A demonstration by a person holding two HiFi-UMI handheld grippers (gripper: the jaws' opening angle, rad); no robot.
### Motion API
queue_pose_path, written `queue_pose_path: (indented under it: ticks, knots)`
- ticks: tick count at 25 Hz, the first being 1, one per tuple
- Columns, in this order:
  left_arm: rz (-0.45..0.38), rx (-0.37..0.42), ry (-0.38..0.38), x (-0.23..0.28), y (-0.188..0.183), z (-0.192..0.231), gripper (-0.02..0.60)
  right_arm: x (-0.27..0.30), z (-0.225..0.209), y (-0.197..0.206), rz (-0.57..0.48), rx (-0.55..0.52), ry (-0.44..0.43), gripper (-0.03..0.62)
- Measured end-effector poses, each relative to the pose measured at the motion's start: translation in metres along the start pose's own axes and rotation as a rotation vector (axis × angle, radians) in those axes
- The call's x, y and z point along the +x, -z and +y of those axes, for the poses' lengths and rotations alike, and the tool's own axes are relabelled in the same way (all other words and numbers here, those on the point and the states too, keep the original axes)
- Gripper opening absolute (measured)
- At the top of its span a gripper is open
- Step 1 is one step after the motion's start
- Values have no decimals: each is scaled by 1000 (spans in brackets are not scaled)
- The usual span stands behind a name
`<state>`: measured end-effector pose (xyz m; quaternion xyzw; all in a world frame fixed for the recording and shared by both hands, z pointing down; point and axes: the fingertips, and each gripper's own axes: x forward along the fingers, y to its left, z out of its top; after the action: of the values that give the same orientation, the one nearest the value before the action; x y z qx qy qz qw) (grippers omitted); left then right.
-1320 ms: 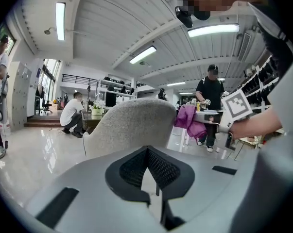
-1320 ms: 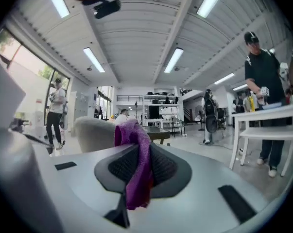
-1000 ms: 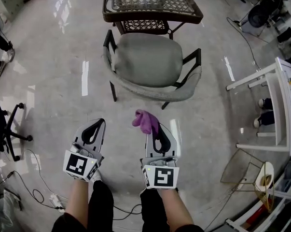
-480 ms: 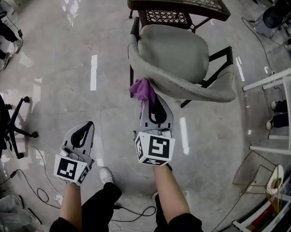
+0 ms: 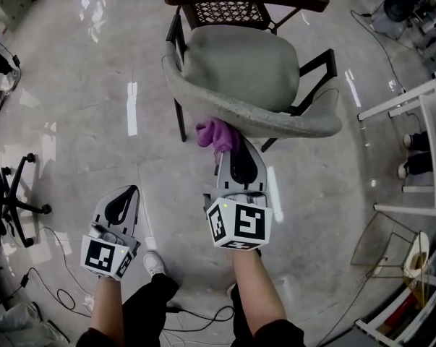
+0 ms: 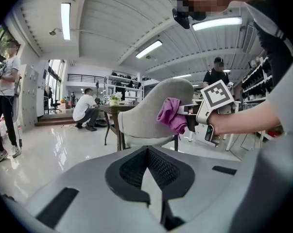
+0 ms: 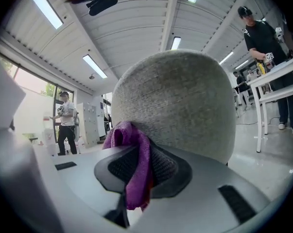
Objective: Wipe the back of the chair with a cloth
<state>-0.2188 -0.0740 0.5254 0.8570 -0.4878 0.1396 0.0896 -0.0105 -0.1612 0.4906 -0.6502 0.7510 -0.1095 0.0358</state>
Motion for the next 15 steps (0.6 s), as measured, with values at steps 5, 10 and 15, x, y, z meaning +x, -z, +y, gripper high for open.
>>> queue_pose_path:
  ticks: [5,10,15]
  knots:
    - [12,15,45,22,-2,-41,9,-21,-37,-20,-47,-40,-5,72]
    - [32,23,80,44,-3,-86,9,-39,-98,-37,-77,-31,36,72]
    - [30,19,105,66,-1,-129,9,-46,-173,-49,-93,27,114,72]
